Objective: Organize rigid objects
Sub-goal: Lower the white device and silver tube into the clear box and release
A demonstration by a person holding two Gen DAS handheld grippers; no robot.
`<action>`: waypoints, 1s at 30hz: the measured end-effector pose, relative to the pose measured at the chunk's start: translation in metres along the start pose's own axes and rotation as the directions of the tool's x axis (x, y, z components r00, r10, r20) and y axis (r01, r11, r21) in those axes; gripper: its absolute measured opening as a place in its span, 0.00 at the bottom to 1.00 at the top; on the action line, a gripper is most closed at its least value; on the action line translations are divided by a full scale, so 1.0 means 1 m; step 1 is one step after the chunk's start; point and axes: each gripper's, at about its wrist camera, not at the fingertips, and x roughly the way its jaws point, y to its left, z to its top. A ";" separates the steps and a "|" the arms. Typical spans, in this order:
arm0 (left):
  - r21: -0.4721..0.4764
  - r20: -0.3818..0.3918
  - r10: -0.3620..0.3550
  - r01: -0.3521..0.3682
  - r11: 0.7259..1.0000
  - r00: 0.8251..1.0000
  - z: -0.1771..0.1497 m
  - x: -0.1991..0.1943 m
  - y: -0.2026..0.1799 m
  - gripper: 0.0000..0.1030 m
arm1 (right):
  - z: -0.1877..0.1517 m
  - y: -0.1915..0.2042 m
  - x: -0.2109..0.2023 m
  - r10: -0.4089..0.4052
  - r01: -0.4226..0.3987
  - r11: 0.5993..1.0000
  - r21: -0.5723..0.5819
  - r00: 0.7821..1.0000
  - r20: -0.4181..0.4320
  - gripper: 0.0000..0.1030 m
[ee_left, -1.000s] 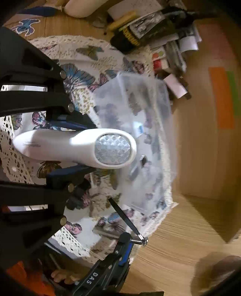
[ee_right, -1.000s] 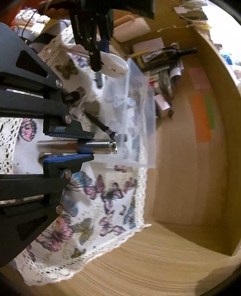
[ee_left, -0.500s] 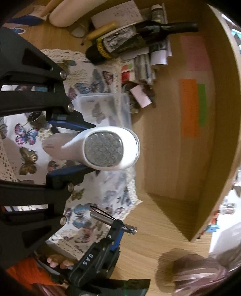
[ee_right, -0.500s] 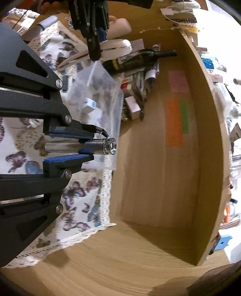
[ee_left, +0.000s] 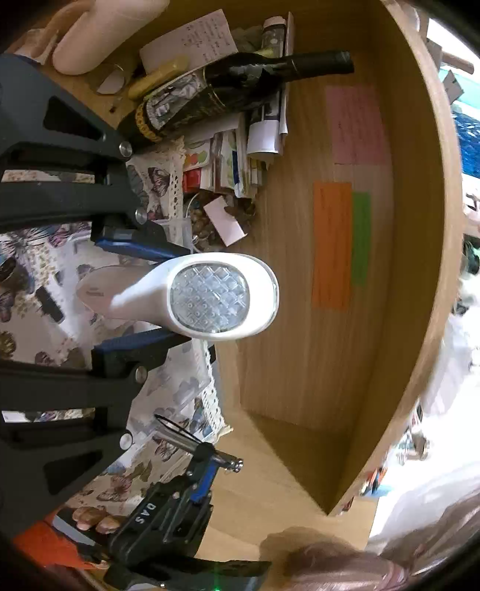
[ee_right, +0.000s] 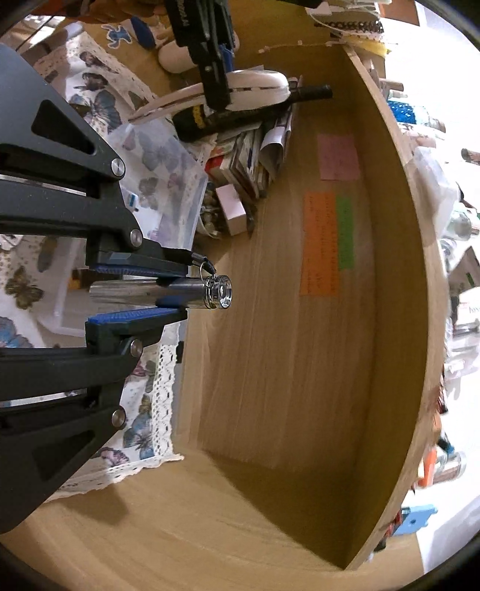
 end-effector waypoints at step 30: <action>0.056 -0.307 0.059 -0.043 0.997 0.950 -0.034 0.123 0.014 0.34 | -0.041 0.035 0.117 0.094 -0.116 0.992 -0.049 0.941 -0.326 0.14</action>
